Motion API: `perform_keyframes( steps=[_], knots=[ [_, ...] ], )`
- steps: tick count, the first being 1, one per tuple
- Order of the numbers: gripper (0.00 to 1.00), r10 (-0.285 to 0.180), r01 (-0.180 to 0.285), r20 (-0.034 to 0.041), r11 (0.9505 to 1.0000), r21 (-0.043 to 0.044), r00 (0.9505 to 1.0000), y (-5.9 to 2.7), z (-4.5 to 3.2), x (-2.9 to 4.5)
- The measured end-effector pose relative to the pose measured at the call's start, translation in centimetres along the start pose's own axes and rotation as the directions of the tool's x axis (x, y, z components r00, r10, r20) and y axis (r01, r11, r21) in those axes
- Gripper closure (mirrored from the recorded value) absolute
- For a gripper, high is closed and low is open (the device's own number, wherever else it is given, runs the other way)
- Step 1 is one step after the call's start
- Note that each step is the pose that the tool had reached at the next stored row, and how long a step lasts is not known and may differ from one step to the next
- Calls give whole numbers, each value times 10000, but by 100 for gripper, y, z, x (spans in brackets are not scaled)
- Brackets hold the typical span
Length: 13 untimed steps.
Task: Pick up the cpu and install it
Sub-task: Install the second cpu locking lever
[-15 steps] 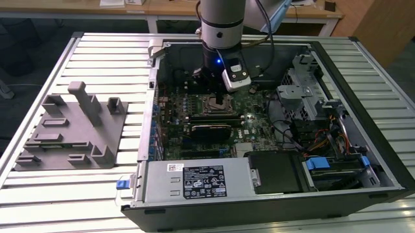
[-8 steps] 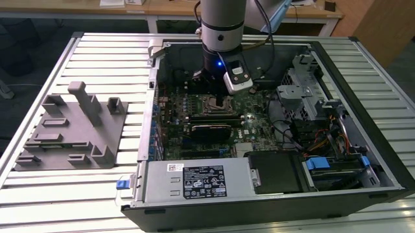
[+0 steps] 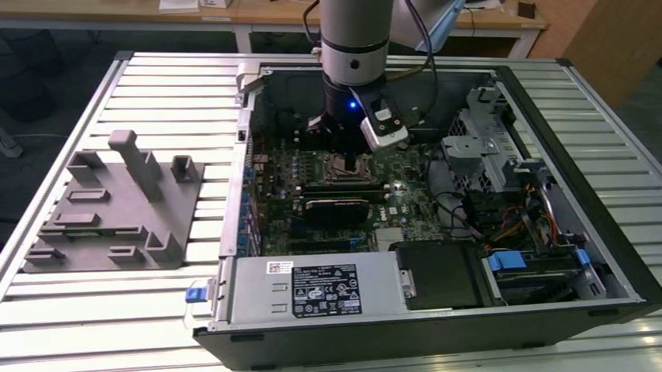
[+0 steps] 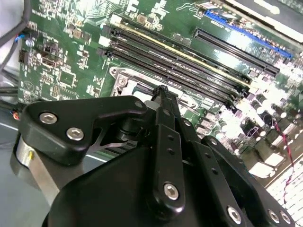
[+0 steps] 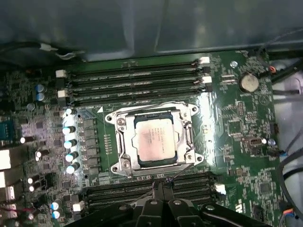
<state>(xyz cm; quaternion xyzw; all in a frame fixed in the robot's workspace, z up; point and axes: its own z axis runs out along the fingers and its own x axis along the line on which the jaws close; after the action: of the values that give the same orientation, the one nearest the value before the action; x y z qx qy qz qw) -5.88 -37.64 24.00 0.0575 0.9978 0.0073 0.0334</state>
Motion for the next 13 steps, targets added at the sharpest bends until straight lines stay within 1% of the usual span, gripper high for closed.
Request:
perform_keyframes(
  steps=[3,7,10,13],
  knots=[
    [89,-247,247,-5,9997,-14,9997,-11,13,1],
    [89,-368,368,-6,9993,-33,9993,-33,41,29],
    [89,-460,460,-11,9989,-83,9989,-51,72,42],
    [89,-522,521,-14,9986,-103,9986,-71,105,53]
  ],
)
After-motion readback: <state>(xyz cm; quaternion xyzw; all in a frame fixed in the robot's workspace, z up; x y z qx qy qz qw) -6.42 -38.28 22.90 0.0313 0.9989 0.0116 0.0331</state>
